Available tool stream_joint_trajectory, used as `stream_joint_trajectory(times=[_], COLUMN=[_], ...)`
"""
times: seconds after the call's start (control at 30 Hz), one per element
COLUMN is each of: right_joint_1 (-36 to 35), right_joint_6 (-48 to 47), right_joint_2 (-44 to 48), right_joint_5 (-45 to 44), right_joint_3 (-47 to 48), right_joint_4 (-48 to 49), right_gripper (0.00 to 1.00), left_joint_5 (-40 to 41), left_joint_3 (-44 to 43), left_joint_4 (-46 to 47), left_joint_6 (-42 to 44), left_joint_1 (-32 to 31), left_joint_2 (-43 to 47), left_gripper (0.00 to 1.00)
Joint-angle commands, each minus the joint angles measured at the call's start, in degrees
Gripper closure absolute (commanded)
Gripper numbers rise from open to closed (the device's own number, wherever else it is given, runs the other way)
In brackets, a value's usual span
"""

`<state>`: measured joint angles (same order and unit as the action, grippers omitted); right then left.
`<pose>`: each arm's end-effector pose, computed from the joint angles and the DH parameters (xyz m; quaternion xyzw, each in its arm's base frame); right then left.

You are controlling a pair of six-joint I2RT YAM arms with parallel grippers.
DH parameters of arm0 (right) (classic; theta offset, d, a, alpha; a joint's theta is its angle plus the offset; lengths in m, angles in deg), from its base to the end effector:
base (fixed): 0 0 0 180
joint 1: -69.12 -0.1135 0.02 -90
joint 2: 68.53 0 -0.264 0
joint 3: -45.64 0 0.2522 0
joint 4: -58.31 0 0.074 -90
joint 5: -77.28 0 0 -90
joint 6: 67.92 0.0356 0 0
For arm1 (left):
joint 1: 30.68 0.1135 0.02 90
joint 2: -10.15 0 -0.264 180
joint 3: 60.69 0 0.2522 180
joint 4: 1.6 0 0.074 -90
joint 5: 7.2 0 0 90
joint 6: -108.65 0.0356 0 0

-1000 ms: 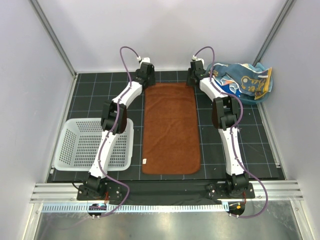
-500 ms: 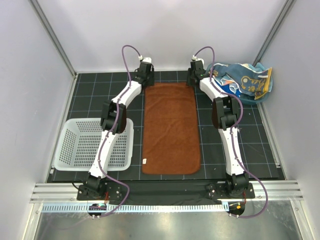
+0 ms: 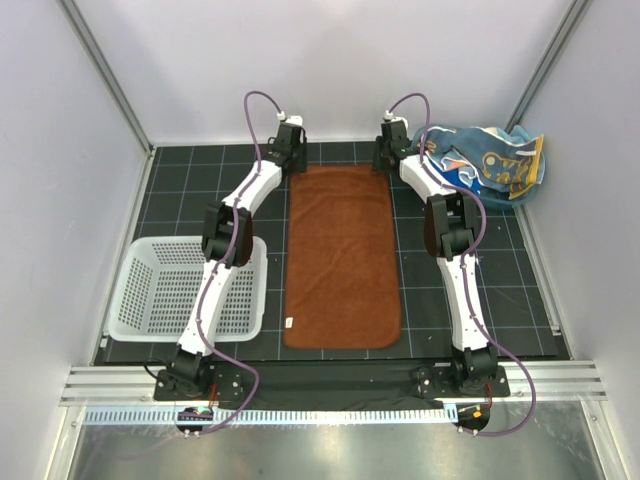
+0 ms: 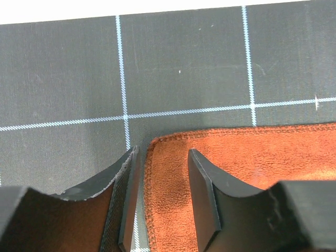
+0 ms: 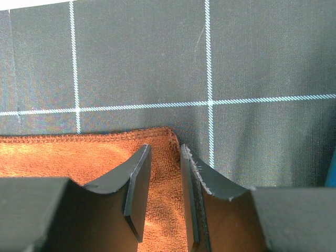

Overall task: Fold and stack the towels
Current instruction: Flatten out the crumpled towel

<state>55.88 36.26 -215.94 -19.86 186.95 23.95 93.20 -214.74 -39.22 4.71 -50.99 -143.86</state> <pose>0.5621 0.1277 0.1580 0.0335 0.9060 0.0442 0.4196 0.5611 -0.2008 0.1629 0.0097 0.8943 -0.0518 0.4443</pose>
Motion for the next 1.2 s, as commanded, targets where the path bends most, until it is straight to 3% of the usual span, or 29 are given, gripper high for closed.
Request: stream_joint_trajectory(times=[0.0, 0.5, 0.73, 1.17], right_joint_1=[0.31, 1.37, 2.25, 4.0], right_joint_6=[1.12, 1.56, 1.29, 1.38], right_joint_2=[2.66, 2.75, 2.31, 0.64], right_joint_5=[1.16, 4.05, 5.73, 9.86], right_joint_3=[0.16, -0.02, 0.6, 2.36], right_joint_4=[1.88, 2.32, 2.76, 4.34], right_gripper=[0.64, 0.64, 0.72, 0.92], left_joint_5=[-1.6, -4.06, -4.6, -3.54], left_joint_3=[-2.88, -2.89, -1.31, 2.47], left_joint_4=[-1.1, -1.81, 1.7, 9.17], left_joint_6=[-1.36, -2.85, -3.38, -6.02], left_joint_1=[1.07, 1.68, 1.68, 1.77], left_joint_2=[-0.58, -0.67, -0.15, 1.61], left_gripper=[0.55, 0.68, 0.74, 0.95])
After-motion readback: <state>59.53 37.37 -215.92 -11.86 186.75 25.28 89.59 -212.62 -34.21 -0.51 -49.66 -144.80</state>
